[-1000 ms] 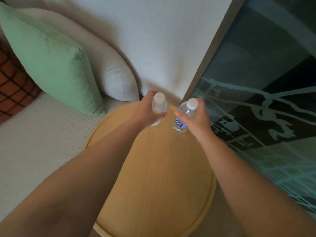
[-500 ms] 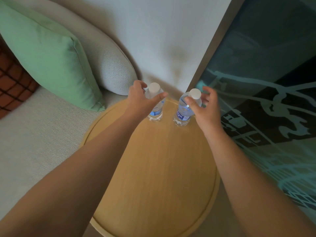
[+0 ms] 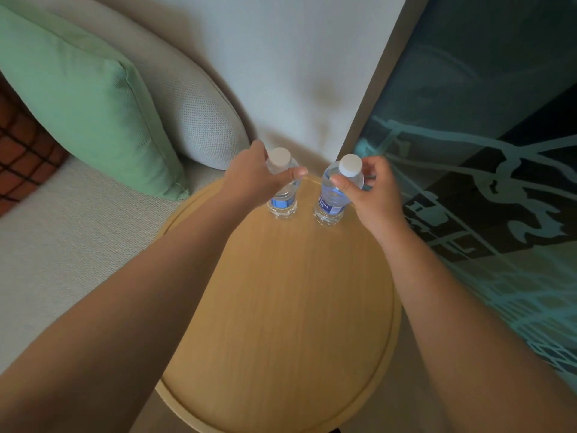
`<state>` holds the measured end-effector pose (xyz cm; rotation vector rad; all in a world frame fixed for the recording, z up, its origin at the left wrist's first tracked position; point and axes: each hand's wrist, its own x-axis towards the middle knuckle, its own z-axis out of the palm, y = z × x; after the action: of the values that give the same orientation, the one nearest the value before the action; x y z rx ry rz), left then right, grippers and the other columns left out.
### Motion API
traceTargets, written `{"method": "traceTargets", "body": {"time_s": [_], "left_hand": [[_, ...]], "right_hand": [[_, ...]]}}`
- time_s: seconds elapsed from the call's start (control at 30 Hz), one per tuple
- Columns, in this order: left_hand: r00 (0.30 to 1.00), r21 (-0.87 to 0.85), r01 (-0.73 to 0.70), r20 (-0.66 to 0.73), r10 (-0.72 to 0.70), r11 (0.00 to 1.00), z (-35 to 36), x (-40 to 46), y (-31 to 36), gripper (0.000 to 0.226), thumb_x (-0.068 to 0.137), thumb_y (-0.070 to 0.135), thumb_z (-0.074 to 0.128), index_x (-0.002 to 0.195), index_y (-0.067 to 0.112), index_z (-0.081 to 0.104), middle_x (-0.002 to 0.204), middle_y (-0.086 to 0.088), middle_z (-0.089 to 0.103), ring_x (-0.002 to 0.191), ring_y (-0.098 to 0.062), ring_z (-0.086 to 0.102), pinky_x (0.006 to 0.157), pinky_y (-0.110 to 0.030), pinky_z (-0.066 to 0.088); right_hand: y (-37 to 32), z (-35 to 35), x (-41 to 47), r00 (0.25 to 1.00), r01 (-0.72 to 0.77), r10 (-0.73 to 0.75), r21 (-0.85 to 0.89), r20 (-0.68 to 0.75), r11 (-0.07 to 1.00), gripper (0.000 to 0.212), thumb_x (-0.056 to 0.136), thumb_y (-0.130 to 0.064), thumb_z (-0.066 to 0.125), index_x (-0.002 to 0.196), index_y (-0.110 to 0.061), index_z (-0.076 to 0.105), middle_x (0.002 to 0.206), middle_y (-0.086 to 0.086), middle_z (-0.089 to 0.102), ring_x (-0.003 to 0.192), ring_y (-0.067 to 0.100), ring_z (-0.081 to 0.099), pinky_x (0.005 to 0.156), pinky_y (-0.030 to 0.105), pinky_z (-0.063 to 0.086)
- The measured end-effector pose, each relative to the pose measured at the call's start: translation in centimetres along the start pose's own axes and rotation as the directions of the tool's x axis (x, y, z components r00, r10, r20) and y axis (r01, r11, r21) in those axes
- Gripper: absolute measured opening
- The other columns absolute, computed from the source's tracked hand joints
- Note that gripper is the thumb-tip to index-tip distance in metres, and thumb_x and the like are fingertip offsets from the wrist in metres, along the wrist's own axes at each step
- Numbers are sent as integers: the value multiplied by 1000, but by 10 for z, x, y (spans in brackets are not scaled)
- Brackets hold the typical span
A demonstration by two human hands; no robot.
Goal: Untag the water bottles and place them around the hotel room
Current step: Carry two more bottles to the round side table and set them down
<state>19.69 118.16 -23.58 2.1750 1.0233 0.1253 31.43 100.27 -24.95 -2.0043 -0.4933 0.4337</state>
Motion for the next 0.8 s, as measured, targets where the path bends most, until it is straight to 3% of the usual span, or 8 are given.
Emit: {"method": "traceTargets", "body": {"time_s": [0.07, 0.2, 0.33, 0.43, 0.53, 0.63, 0.7, 0.8], "left_hand": [[988, 57, 30, 149, -38, 998, -11, 4, -3, 81, 55, 78, 68, 108, 19, 49, 98, 5, 59, 82, -9, 53, 58, -28, 37], [873, -140, 27, 486, 45, 990, -31, 5, -10, 99, 54, 49, 76, 140, 52, 28, 140, 8, 49, 125, -11, 49, 104, -38, 41], [919, -209, -8, 384, 90, 978, -24, 5, -14, 60, 61, 41, 82, 115, 44, 56, 113, 14, 62, 104, -5, 59, 80, -25, 47], [985, -49, -19, 171, 27, 999, -8, -2, -10, 74, 49, 68, 78, 101, 24, 48, 91, 13, 56, 83, -4, 54, 59, -26, 38], [975, 2, -67, 214, 65, 998, -7, -3, -9, 93, 49, 76, 72, 119, 21, 44, 105, 6, 57, 93, -13, 56, 71, -34, 45], [897, -269, -34, 417, 148, 962, -20, 0, -15, 82, 71, 37, 81, 140, 36, 36, 134, 9, 50, 118, -7, 51, 95, -30, 43], [889, -335, -20, 426, 170, 942, -20, 1, -17, 66, 76, 19, 77, 132, 37, 47, 127, 10, 58, 111, -7, 57, 92, -28, 46], [952, -264, -49, 278, 125, 963, -8, 1, -8, 50, 71, 25, 80, 114, 28, 55, 113, 4, 61, 101, -20, 62, 78, -31, 51]], "right_hand": [[0, -1, 1, 1000, 6, -6, -1, 9, 1000, 47, 71, -40, 79, 103, -24, 49, 111, -1, 61, 105, 21, 58, 86, 35, 49], [0, -3, 3, 1000, 13, -13, -21, 28, 1000, 47, 71, -43, 79, 102, -25, 49, 110, -2, 61, 104, 19, 59, 86, 36, 49], [-1, -4, 3, 999, 37, -35, -43, 41, 998, 46, 72, -44, 78, 102, -24, 48, 108, -3, 60, 103, 20, 59, 85, 37, 49], [-2, -5, 3, 998, 39, -36, -54, 42, 998, 45, 73, -44, 77, 102, -25, 47, 106, -5, 59, 101, 20, 59, 85, 39, 49], [-3, -5, 3, 998, 44, -42, -57, 41, 997, 45, 74, -43, 77, 102, -24, 47, 104, -7, 58, 99, 18, 58, 85, 39, 48], [-2, -5, 4, 998, 41, -39, -60, 44, 997, 45, 73, -44, 77, 102, -24, 47, 104, -9, 58, 99, 17, 58, 84, 38, 48], [-2, -4, 4, 999, 34, -32, -58, 43, 998, 46, 73, -46, 76, 102, -24, 48, 105, -8, 59, 100, 17, 58, 84, 37, 48], [-2, -3, 3, 999, 38, -36, -51, 31, 998, 45, 73, -46, 76, 102, -25, 48, 102, -13, 58, 99, 14, 58, 84, 36, 48]]}}
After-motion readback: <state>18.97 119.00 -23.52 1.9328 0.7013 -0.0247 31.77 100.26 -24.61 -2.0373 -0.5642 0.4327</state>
